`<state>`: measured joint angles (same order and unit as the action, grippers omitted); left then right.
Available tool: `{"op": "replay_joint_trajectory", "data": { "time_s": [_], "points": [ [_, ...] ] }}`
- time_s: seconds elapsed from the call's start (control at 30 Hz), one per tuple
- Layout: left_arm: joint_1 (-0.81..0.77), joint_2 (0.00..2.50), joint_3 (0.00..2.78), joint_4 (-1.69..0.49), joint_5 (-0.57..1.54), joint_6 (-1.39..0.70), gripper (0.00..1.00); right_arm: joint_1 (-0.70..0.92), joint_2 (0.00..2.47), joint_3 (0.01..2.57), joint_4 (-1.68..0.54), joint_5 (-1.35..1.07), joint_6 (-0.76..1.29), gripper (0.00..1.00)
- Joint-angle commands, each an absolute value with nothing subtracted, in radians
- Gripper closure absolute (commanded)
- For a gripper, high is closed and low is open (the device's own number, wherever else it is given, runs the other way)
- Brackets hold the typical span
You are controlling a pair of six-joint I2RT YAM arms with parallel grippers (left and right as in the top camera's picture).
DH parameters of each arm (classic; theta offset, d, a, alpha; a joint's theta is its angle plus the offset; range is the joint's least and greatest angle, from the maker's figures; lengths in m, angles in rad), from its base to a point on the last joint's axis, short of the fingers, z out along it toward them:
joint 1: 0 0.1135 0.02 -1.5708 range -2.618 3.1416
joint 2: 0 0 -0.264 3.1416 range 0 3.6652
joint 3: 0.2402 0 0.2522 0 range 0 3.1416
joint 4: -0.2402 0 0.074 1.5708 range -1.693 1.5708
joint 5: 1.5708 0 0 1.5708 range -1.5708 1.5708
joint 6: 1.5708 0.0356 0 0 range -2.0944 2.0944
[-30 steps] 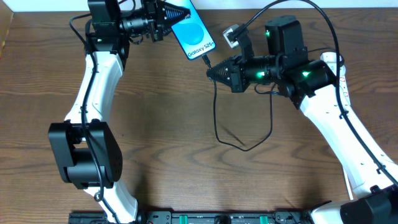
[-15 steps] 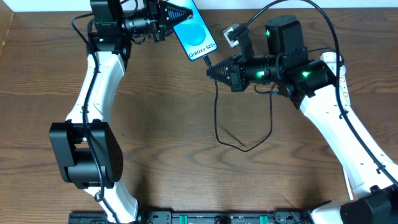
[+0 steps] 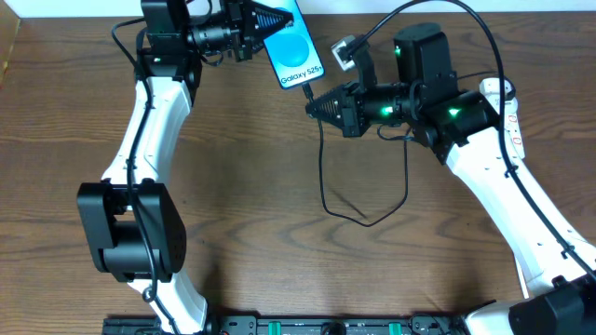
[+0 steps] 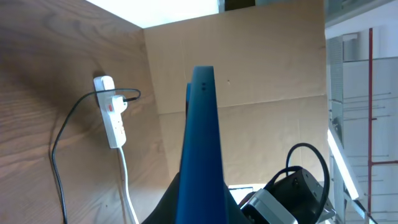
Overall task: Plug charger to phone and switch on socket
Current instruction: 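Lower the phone flat onto the table and open the right gripper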
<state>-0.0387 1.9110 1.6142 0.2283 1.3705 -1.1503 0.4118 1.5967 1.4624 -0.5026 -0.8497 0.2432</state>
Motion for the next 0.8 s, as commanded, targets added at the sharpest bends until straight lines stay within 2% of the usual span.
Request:
{"op": "replay_joint_trajectory", "data": {
  "time_s": [0.0, 0.23, 0.57, 0.77],
  "points": [
    [-0.098, 1.889, 1.62, 0.225, 1.527, -1.114, 0.93, 0.408, 1.606, 1.476, -0.446, -0.784, 0.26, 0.99],
    [-0.109, 1.889, 1.62, 0.225, 1.522, -1.095, 0.93, 0.406, 1.606, 1.476, -0.434, -0.732, 0.341, 0.99],
    [-0.108, 1.889, 1.62, 0.225, 1.409, -1.081, 0.93, 0.406, 1.606, 1.476, -0.437, -0.581, 0.566, 0.99],
    [-0.108, 1.889, 1.62, 0.225, 1.403, -1.08, 0.93, 0.406, 1.606, 1.476, -0.428, -0.567, 0.579, 0.99]
  ]
}}
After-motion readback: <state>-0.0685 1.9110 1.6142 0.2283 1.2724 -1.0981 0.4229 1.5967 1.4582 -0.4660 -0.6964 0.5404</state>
